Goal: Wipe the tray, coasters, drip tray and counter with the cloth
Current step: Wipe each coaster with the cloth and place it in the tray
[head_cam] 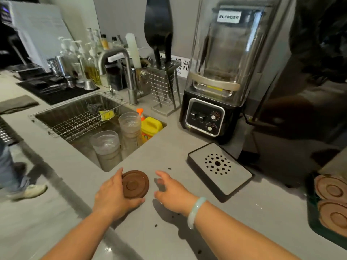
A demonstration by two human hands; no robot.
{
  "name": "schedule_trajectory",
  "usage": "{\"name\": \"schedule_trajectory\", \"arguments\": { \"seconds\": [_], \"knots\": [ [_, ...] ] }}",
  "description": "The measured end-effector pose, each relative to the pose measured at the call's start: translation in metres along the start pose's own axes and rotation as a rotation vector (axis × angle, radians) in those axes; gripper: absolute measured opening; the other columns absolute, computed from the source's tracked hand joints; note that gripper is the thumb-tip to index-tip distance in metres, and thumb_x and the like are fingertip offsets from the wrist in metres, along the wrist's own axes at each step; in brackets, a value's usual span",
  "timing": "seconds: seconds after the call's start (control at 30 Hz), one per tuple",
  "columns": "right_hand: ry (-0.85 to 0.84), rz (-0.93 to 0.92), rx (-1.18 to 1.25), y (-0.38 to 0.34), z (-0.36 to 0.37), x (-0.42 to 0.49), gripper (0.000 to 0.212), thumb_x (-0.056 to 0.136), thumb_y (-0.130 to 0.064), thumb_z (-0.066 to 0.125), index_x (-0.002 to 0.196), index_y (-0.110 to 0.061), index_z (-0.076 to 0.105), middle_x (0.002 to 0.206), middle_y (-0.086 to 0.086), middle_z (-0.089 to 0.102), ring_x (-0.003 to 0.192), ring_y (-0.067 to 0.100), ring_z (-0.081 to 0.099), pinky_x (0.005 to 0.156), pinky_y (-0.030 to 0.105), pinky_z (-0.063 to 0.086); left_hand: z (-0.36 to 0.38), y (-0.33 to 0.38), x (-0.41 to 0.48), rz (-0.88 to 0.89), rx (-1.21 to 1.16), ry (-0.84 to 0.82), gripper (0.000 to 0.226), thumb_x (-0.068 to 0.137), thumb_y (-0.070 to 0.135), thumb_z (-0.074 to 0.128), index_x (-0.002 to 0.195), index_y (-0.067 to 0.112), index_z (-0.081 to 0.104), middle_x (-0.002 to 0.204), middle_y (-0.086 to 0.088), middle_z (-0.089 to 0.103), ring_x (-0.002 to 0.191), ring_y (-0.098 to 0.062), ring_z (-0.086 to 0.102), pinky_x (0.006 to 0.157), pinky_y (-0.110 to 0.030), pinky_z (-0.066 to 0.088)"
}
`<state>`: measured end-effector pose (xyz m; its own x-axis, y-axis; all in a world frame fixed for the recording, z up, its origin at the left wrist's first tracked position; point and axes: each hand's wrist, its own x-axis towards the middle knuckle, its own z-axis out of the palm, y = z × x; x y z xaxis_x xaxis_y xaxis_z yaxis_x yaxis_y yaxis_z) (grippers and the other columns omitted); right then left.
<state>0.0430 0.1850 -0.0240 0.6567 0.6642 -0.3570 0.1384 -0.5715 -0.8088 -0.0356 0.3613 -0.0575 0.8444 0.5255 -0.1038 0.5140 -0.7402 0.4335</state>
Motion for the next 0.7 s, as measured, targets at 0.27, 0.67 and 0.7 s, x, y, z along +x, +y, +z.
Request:
{"name": "schedule_trajectory", "arguments": {
  "seconds": [0.27,0.67,0.7],
  "knots": [
    [0.211,0.082,0.005,-0.008,0.021,0.031,0.059,0.084,-0.023,0.051,0.14,-0.031,0.033,0.13,-0.001,0.055,0.123,0.023,0.048,0.108,0.04,0.035,-0.002,0.003,0.004,0.206,-0.145,0.154,0.123,0.032,0.07,0.072,0.138,0.02,0.032,0.116,0.002,0.06,0.112,-0.025,0.055,0.093,-0.044,0.043],
    [0.761,0.063,0.693,0.05,-0.054,-0.101,0.024,0.088,0.001,0.06,0.098,-0.017,0.072,0.091,0.003,0.074,0.081,0.015,0.069,0.069,0.026,0.055,0.012,0.114,-0.036,0.48,-0.639,-0.369,0.106,0.047,0.053,0.088,0.133,0.051,0.026,0.129,0.029,0.045,0.107,0.002,0.059,0.089,-0.02,0.05],
    [0.839,0.041,0.632,0.058,-0.061,-0.121,0.027,0.086,0.001,0.062,0.092,-0.022,0.073,0.088,-0.003,0.075,0.079,0.011,0.069,0.068,0.023,0.055,0.02,0.128,-0.042,0.468,-0.756,-0.447,0.088,0.058,0.043,0.088,0.128,0.052,0.034,0.126,0.027,0.051,0.101,0.0,0.064,0.08,-0.018,0.053]
  ]
}}
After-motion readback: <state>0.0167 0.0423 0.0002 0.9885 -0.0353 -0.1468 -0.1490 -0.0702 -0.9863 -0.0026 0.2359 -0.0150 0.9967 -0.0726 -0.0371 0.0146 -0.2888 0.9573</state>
